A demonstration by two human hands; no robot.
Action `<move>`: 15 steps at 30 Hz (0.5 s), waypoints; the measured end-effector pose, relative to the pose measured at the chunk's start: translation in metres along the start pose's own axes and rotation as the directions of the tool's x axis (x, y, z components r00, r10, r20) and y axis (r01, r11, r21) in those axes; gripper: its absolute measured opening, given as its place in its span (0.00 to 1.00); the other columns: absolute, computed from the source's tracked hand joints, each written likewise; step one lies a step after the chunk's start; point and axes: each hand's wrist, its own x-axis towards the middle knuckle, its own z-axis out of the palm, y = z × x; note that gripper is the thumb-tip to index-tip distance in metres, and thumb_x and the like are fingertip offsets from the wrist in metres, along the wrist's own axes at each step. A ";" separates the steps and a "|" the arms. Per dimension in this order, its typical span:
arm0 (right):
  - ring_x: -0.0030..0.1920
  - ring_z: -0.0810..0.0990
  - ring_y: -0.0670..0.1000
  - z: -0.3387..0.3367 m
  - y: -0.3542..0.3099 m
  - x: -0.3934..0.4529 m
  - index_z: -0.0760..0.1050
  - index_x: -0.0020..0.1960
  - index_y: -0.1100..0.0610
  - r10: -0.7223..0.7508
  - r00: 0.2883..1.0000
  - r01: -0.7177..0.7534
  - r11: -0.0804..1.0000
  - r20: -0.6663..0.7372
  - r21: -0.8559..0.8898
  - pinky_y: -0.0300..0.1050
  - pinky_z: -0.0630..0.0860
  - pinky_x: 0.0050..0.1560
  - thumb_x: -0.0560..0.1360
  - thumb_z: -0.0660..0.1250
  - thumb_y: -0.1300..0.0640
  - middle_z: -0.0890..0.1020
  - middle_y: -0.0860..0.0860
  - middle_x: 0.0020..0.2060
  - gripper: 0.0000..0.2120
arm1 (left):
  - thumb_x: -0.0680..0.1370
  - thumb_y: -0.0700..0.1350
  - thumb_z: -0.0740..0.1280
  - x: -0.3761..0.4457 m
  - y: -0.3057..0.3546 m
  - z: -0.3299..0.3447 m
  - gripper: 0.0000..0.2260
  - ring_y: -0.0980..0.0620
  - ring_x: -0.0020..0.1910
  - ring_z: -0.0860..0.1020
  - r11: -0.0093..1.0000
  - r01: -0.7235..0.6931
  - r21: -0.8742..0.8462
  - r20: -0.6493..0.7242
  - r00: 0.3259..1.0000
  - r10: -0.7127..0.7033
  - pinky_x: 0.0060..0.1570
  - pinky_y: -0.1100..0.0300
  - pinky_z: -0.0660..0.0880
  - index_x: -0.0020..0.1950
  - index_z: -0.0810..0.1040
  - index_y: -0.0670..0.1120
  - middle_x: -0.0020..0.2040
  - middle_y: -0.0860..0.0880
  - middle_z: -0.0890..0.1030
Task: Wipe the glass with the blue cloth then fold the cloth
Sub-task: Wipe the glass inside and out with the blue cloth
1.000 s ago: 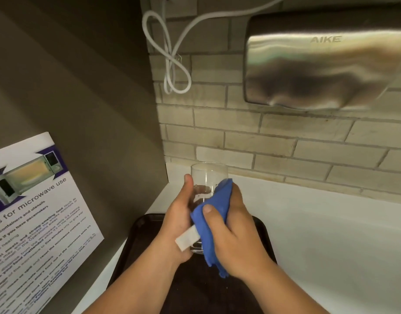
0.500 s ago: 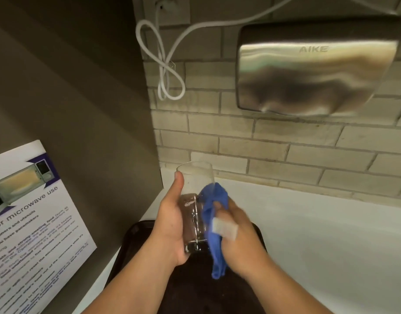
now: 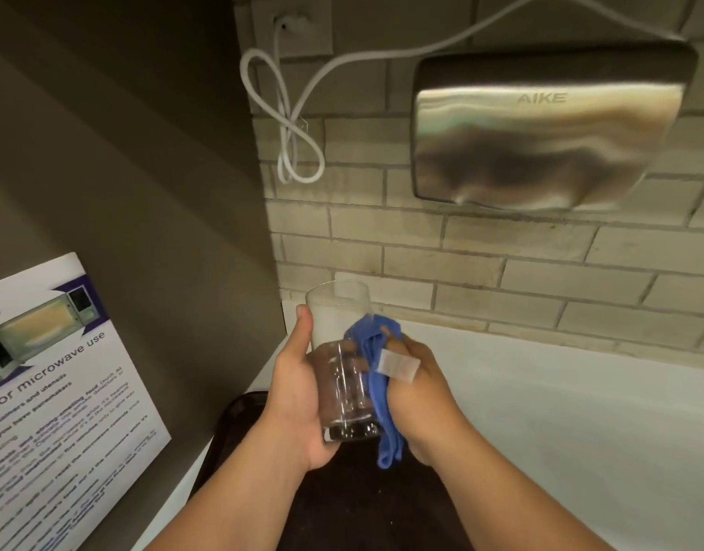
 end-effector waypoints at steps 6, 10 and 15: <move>0.52 0.79 0.40 0.011 0.010 -0.036 0.62 0.72 0.48 -0.294 0.945 0.325 0.881 0.141 -0.344 0.28 0.73 0.50 0.76 0.51 0.35 0.78 0.43 0.53 0.28 | 0.70 0.76 0.65 0.001 0.000 -0.003 0.43 0.35 0.59 0.85 1.000 0.015 0.025 -0.109 0.994 -0.012 0.61 0.41 0.81 0.66 0.82 0.41 0.60 0.33 0.85; 0.46 0.81 0.43 0.008 -0.011 -0.016 0.72 0.59 0.51 -0.281 0.959 0.266 0.937 -0.037 -0.225 0.32 0.76 0.45 0.79 0.55 0.40 0.82 0.49 0.48 0.18 | 0.73 0.72 0.64 -0.002 -0.005 0.000 0.40 0.36 0.62 0.83 0.999 0.023 0.047 -0.022 1.000 -0.022 0.66 0.40 0.78 0.69 0.80 0.41 0.62 0.34 0.84; 0.42 0.81 0.41 0.005 -0.006 -0.005 0.73 0.47 0.48 -0.223 0.973 0.209 0.962 -0.062 -0.178 0.28 0.73 0.36 0.81 0.55 0.42 0.82 0.49 0.38 0.13 | 0.75 0.73 0.58 -0.004 -0.007 0.001 0.35 0.41 0.61 0.85 0.994 0.004 0.112 -0.010 1.000 -0.003 0.57 0.44 0.83 0.66 0.83 0.49 0.62 0.41 0.87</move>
